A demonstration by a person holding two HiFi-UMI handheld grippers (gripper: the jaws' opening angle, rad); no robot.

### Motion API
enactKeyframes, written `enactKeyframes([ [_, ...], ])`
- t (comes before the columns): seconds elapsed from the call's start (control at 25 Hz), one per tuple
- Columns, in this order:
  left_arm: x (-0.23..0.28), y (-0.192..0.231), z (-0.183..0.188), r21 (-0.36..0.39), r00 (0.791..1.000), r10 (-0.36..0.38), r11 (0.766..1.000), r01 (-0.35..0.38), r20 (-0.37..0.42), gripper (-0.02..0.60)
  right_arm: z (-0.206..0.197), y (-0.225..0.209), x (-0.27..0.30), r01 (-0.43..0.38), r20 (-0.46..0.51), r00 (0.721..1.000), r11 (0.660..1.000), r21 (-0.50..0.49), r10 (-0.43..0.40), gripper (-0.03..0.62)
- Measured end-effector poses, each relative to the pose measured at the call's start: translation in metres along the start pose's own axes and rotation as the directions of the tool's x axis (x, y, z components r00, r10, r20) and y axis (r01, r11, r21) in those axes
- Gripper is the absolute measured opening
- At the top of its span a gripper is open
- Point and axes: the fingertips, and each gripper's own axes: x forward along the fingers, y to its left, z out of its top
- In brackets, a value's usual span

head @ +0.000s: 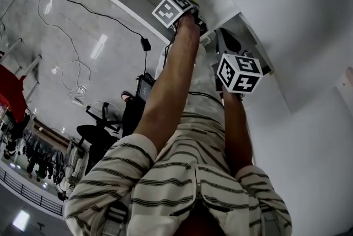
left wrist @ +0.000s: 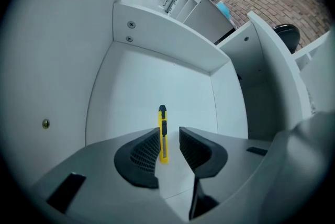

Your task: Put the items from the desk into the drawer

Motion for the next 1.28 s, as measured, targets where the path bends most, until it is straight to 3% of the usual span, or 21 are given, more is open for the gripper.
enactKeyframes([
  [0.28, -0.018, -0.013, 0.006, 0.017, 0.999, -0.029, 0.999, 0.029, 0.020, 0.040, 0.010, 0.006, -0.005, -0.008, 0.028, 1.000, 1.000, -0.012, 0.008, 0.012],
  [0.52, -0.036, -0.013, 0.001, 0.028, 0.999, -0.040, 0.999, 0.040, 0.007, 0.009, 0.019, 0.016, -0.010, -0.012, 0.048, 0.999, 1.000, -0.018, 0.013, 0.012],
  [1.28, -0.099, -0.054, -0.009, 0.167, 0.991, -0.136, 0.977, 0.131, 0.018, 0.006, 0.057, 0.034, -0.036, -0.027, 0.130, 0.991, 0.998, -0.061, 0.035, 0.012],
])
